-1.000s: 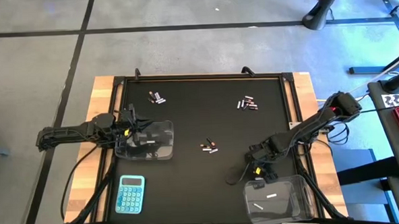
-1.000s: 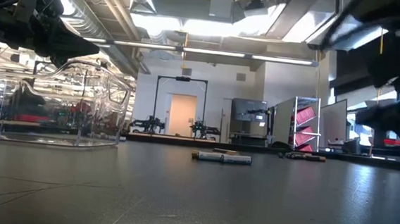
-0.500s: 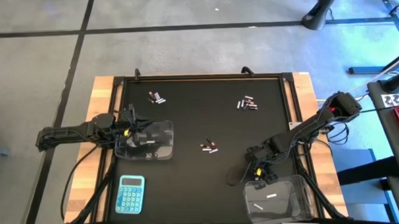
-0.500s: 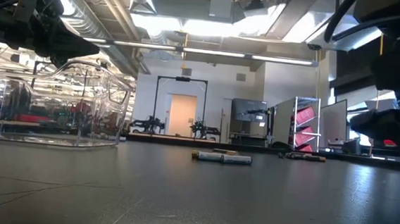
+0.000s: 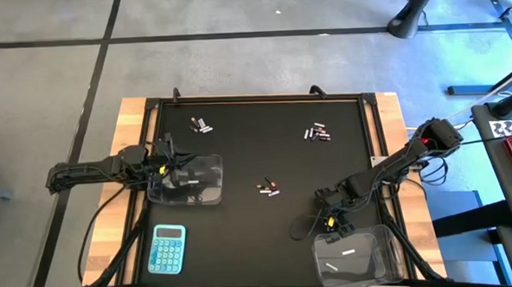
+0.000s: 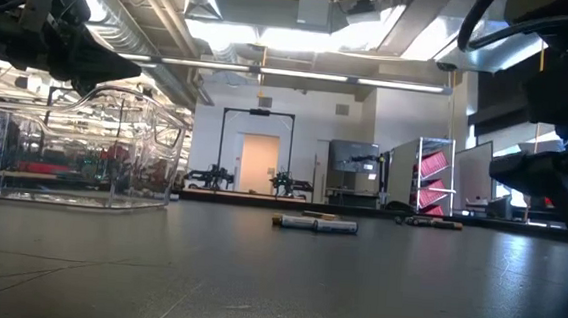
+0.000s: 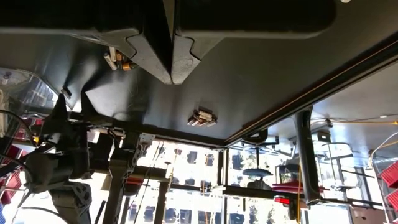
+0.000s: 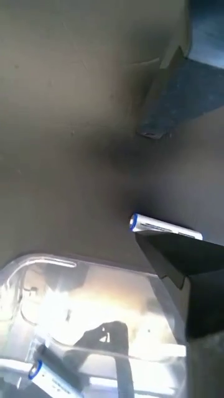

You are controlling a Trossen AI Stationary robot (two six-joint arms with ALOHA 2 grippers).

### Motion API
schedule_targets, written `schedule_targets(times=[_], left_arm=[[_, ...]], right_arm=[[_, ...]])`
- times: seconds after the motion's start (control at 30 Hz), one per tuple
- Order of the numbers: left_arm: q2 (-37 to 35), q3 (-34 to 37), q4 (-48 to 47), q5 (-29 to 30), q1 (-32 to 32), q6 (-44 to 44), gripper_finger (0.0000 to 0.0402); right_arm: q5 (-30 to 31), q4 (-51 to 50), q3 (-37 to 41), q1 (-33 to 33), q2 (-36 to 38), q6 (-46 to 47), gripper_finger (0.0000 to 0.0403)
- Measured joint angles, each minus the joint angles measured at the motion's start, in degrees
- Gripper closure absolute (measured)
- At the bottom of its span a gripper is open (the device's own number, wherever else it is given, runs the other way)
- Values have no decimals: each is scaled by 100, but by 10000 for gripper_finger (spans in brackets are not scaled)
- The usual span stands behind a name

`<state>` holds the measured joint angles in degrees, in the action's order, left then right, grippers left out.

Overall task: Sort batteries
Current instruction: Put the white battery into the right transparent bin

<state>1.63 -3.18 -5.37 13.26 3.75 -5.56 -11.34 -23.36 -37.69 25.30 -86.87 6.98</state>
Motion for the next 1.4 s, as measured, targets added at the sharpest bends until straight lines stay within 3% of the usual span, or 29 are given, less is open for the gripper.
schedule_targets(times=[0.2, 0.43, 0.8, 1.03, 1.23, 1.4], left_arm=[[1, -2, 0, 2, 0, -1, 402], [0, -1, 0, 2, 0, -2, 402], [0, 0, -1, 1, 0, -1, 402], [1, 0, 0, 1, 0, 0, 402], [1, -1, 1, 2, 0, -2, 402], [0, -2, -3, 2, 0, -2, 402]], right_arm=[[299, -290, -95, -15, 6, 211, 127], [1832, -1818, -999, -29, 30, 670, 127], [1148, -1908, -1108, -24, 31, 594, 127], [984, -862, -707, -112, -55, 662, 127], [1827, -740, -525, -378, -51, 928, 162], [1939, -681, -520, -389, -13, 779, 199]])
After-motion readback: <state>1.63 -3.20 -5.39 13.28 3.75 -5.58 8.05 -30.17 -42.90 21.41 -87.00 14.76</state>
